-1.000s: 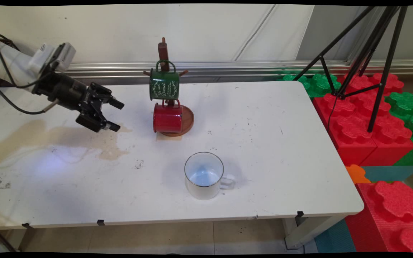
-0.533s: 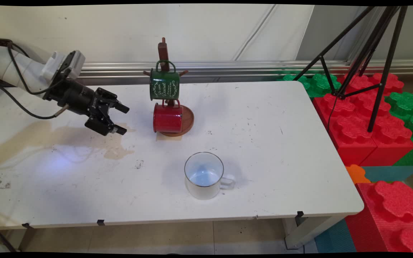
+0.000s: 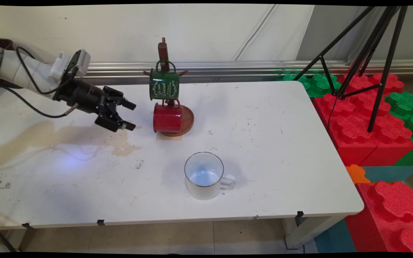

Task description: Pick up the red mug from the rack, then place the picked object on the table

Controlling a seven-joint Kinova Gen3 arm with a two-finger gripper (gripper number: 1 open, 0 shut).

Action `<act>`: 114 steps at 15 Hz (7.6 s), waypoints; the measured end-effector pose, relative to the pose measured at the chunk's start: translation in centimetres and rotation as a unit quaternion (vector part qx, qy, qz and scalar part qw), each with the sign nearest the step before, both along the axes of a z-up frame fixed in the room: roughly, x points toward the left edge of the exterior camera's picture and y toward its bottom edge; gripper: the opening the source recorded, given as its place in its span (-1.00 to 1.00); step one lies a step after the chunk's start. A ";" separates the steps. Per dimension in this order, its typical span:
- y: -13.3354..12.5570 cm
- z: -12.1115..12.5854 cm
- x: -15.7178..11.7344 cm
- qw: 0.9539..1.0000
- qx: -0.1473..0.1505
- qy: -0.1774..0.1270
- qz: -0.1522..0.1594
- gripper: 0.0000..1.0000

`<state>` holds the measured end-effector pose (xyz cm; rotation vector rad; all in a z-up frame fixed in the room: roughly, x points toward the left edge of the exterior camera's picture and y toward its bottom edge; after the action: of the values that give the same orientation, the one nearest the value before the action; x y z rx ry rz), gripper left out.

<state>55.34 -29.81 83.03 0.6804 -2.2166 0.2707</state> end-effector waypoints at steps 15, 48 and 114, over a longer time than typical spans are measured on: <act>-1.2 -4.6 -2.0 0.997 0.023 0.050 0.055 1.00; -2.2 -8.0 -4.0 0.981 0.053 0.132 0.129 1.00; 7.5 1.6 4.3 0.999 0.051 -0.007 -0.007 -1.00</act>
<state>59.61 -22.35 84.63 0.7188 -2.2592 0.1563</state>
